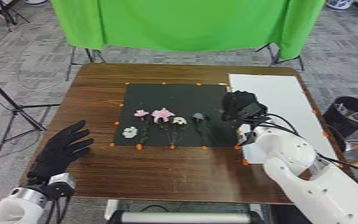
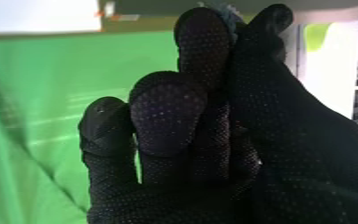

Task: Arrange flowers

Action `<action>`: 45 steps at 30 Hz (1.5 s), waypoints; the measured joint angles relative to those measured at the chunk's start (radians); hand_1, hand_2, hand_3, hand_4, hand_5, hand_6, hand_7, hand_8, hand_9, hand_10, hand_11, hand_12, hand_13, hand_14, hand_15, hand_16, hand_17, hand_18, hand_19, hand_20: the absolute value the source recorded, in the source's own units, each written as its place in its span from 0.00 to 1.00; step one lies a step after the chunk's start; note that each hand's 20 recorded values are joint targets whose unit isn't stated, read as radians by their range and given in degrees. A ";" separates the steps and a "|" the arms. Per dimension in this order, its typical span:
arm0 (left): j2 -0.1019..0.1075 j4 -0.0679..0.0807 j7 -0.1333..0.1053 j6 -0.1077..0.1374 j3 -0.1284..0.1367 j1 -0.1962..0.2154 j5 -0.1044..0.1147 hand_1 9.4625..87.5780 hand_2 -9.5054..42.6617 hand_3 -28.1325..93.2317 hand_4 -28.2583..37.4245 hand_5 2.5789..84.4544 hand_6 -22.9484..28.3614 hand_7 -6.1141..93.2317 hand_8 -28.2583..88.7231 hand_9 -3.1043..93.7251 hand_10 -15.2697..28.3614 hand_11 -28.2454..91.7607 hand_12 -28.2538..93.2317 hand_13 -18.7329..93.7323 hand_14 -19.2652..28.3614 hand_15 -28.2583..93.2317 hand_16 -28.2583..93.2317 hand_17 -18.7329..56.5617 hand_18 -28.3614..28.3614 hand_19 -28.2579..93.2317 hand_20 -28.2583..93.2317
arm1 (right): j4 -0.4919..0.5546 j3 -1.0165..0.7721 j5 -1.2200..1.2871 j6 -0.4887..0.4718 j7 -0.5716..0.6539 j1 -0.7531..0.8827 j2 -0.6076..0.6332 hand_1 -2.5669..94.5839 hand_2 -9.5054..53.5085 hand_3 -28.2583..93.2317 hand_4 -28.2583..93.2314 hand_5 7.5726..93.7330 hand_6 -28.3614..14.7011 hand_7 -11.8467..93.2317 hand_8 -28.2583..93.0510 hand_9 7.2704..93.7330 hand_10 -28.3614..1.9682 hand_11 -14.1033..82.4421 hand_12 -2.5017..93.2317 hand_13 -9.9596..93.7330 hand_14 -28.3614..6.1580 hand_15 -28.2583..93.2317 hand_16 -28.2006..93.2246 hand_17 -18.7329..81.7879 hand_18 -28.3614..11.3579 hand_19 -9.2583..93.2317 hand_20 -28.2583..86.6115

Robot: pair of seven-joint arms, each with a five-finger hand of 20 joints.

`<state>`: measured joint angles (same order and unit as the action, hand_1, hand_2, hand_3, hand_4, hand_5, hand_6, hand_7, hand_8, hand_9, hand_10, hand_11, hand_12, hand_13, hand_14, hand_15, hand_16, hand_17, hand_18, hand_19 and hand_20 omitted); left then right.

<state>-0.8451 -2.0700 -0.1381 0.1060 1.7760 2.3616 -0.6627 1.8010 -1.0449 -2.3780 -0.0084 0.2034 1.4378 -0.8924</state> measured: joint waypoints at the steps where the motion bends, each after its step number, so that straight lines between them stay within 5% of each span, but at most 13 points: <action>1: 0.000 0.000 0.000 0.000 0.000 0.000 0.000 0.21 0.20 0.81 0.06 0.32 0.52 0.27 0.15 0.30 0.65 0.41 0.35 0.35 0.76 0.50 0.23 0.12 0.91 0.60 0.29 | 0.000 0.000 -0.001 -0.005 -0.003 0.007 -0.007 0.50 0.00 0.94 0.01 0.75 0.76 0.58 0.24 0.99 0.85 0.26 0.49 0.86 0.76 0.76 0.49 0.55 0.22 0.97 0.65; 17: -0.002 0.000 0.000 0.000 -0.002 -0.001 0.000 0.21 0.20 0.81 0.06 0.32 0.52 0.27 0.15 0.29 0.65 0.41 0.35 0.35 0.76 0.49 0.23 0.12 0.91 0.60 0.29 | -0.015 0.016 -0.025 -0.033 -0.023 0.023 -0.018 0.45 0.00 0.93 0.01 0.68 0.75 0.59 0.24 0.93 0.82 0.29 0.52 0.82 0.74 0.78 0.50 0.53 0.22 0.96 0.66; 21: -0.002 0.000 0.001 0.000 -0.002 -0.002 0.000 0.21 0.20 0.81 0.06 0.32 0.52 0.27 0.15 0.29 0.65 0.41 0.35 0.35 0.76 0.49 0.23 0.12 0.91 0.60 0.29 | -0.014 0.006 -0.025 -0.061 -0.025 0.028 -0.021 0.43 0.00 0.93 0.00 0.65 0.73 0.59 0.24 0.88 0.80 0.33 0.53 0.80 0.72 0.80 0.50 0.52 0.22 0.96 0.67; 27: -0.002 0.001 0.006 -0.004 -0.001 -0.004 -0.002 0.21 0.20 0.81 0.06 0.32 0.52 0.27 0.15 0.29 0.64 0.41 0.35 0.35 0.76 0.49 0.23 0.12 0.91 0.60 0.29 | -0.002 -0.008 -0.023 -0.083 -0.026 0.047 -0.019 0.37 0.00 0.93 0.00 0.60 0.71 0.55 0.24 0.76 0.71 0.51 0.42 0.77 0.70 0.82 0.49 0.51 0.21 0.95 0.68; 33: -0.002 0.001 0.012 -0.010 0.000 -0.007 -0.004 0.21 0.20 0.81 0.06 0.32 0.52 0.27 0.15 0.29 0.64 0.41 0.35 0.35 0.76 0.49 0.23 0.12 0.91 0.60 0.29 | 0.004 -0.018 -0.022 -0.112 -0.032 0.059 -0.019 0.33 0.00 0.95 0.00 0.57 0.71 0.54 0.12 0.68 0.64 0.62 0.35 0.75 0.68 0.83 0.49 0.50 0.21 0.95 0.68; 45: -0.002 0.003 0.017 -0.018 0.001 -0.010 -0.006 0.21 0.20 0.81 0.06 0.31 0.52 0.27 0.15 0.29 0.64 0.41 0.35 0.35 0.76 0.49 0.23 0.12 0.91 0.60 0.29 | 0.024 -0.050 -0.017 -0.150 -0.033 0.070 -0.023 0.25 0.00 0.89 0.00 0.48 0.63 0.55 0.08 0.54 0.54 0.73 0.39 0.70 0.64 0.86 0.49 0.49 0.20 0.95 0.69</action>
<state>-0.8475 -2.0670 -0.1213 0.0880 1.7768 2.3518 -0.6691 1.8253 -1.0946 -2.3949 -0.1581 0.1706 1.5075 -0.9152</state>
